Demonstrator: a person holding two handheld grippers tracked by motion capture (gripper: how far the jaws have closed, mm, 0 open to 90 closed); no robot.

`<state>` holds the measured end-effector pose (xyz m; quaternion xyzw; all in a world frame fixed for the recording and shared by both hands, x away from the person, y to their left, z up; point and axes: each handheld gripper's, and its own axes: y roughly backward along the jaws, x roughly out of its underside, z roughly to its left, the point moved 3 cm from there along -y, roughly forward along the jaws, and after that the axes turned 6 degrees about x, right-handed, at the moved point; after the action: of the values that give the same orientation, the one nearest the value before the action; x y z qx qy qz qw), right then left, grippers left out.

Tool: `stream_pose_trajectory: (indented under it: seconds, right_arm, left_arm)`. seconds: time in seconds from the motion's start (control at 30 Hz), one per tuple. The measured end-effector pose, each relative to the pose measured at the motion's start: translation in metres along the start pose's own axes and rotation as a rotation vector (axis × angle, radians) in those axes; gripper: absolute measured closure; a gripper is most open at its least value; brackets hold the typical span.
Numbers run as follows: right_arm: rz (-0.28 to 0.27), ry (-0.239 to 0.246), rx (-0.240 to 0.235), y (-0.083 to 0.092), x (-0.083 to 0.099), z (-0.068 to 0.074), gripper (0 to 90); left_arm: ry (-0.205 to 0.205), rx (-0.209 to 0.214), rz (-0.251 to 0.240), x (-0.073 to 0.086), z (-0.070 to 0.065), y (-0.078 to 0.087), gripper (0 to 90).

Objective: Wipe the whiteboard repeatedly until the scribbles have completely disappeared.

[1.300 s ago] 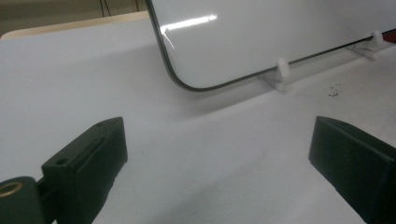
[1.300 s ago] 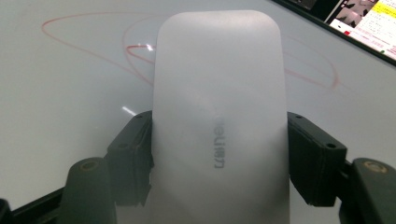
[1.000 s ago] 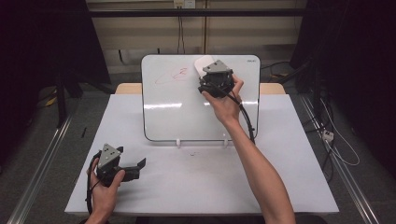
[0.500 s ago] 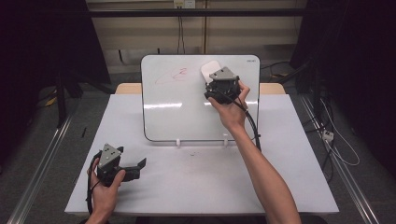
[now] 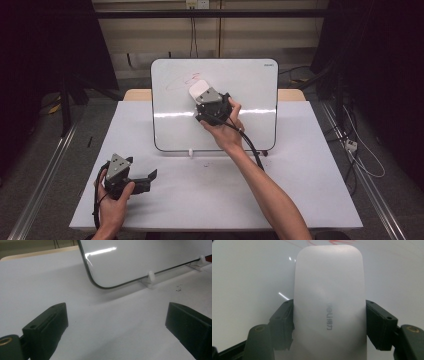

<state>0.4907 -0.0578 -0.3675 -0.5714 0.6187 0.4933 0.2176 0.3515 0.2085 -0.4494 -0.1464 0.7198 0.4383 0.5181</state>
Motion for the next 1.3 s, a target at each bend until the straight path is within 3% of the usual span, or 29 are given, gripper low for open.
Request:
stream_pose_trajectory:
  seconds: [0.4, 0.8, 1.07, 1.3]
  right_arm:
    - [-0.015, 0.067, -0.045, -0.006, -0.015, 0.041, 31.4]
    - [-0.024, 0.084, -0.037, -0.017, -0.037, 0.051, 31.3]
    - [-0.005, 0.072, 0.005, -0.024, -0.056, 0.044, 31.4]
    - [-0.001, 0.002, 0.036, -0.023, -0.057, 0.012, 31.4]
  left_arm:
    - [0.002, 0.001, 0.000, 0.000, 0.000, 0.000, 4.4]
    - [0.005, 0.008, 0.002, 0.000, 0.000, 0.000, 4.4]
    - [0.005, 0.008, -0.006, 0.001, -0.001, 0.002, 4.4]
    - [0.010, 0.004, -0.008, 0.002, 0.001, 0.005, 4.4]
